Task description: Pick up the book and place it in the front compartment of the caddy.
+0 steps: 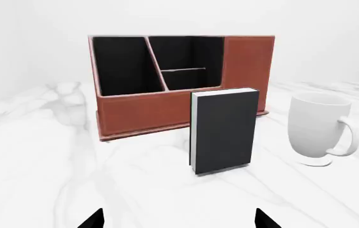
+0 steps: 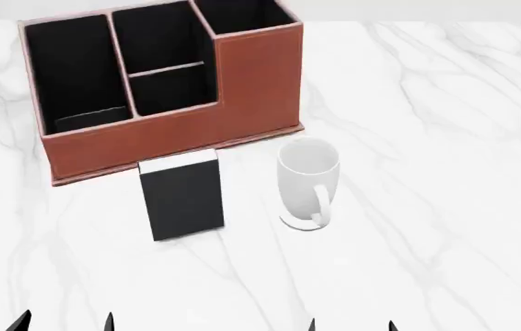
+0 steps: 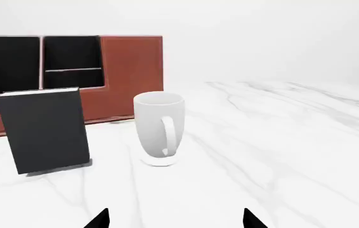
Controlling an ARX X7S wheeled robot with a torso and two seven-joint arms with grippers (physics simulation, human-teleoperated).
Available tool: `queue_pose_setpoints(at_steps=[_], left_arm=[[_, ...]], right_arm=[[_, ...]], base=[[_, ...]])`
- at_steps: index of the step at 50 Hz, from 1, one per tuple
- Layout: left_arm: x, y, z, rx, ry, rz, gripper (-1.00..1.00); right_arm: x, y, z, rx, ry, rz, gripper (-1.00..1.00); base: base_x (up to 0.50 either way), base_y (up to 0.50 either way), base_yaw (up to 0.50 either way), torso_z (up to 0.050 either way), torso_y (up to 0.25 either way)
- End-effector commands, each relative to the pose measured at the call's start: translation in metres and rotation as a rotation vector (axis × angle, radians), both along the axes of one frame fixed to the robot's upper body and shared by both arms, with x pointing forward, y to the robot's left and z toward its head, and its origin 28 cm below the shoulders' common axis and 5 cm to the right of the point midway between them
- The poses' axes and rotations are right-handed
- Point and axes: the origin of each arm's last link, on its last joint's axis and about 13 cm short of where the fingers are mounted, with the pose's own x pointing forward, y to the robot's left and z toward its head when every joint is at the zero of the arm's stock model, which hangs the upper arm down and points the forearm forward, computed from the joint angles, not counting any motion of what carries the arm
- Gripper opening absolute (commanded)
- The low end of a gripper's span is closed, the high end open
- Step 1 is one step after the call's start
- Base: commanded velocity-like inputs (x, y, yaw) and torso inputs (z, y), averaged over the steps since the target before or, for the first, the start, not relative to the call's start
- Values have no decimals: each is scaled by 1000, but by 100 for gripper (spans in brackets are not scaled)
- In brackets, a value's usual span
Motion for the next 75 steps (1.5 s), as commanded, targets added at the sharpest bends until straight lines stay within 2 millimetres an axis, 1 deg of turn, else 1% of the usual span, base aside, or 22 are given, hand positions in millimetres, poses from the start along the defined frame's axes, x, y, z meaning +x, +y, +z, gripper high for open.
queue_pose_setpoints(at_steps=[1,6,8,13,17,19,20,23,24,28,34,35,43,52,61,64,66,71,75], left_arm=[[0,0,-1,2,2,-1,100],[0,1,1,2,1,-1,100],[-1,3,4,-1,24,13,100],[-1,3,7,-28,-1,9,100],[-3,1,17,-39,-32,-14,100],[-4,0,23,-45,-51,-22,100],[-5,1,26,-44,-65,-22,100],[-6,2,30,-47,-91,-30,100],[-7,2,38,-43,-111,-33,100],[-10,0,51,-24,-152,-40,100],[-16,-1,70,-7,-199,-44,100],[-18,-1,76,-8,-215,-46,100],[-25,-2,97,-7,-270,-57,100],[-32,-3,112,-13,-311,-66,100],[-32,-3,113,-28,-315,-75,100],[-32,-3,114,-28,-317,-78,100],[-32,-3,114,-27,-317,-78,100],[-33,-3,115,-24,-319,-78,100],[-34,-4,116,-24,-317,-81,100]], right_arm=[[0,0,0,-1,-1,-3,100],[1,0,1,-1,-2,-9,100],[0,0,4,-1,-3,-12,100],[0,0,11,4,-19,-15,100],[0,0,25,11,-57,-21,100],[0,0,34,14,-82,-23,100],[-1,0,42,13,-105,-24,100],[-2,0,52,19,-133,-24,100],[-3,0,58,20,-151,-22,100],[-6,1,77,24,-204,-16,100],[-11,3,98,28,-263,-5,100],[-12,3,103,25,-281,-5,100],[-15,1,115,27,-318,-12,100],[-20,1,129,26,-360,-11,100],[-21,2,135,25,-379,-9,100],[-18,2,129,-42,-345,-41,100],[-19,2,130,-5,-362,-19,100],[-19,1,129,-13,-351,-24,100],[-19,1,129,0,-356,-16,100]], base=[[0,0,0,0,0],[0,0,0,0,0],[0,0,0,0,0],[0,0,0,0,0],[0,0,0,0,0],[0,0,0,0,0],[0,0,0,0,0],[0,0,0,0,0],[0,0,0,0,0],[0,0,0,0,0],[0,0,0,0,0],[0,0,0,0,0],[0,0,0,0,0],[0,0,0,0,0],[0,0,0,0,0],[0,0,0,0,0],[0,0,0,0,0],[23,0,0,0,0],[409,0,0,0,0]])
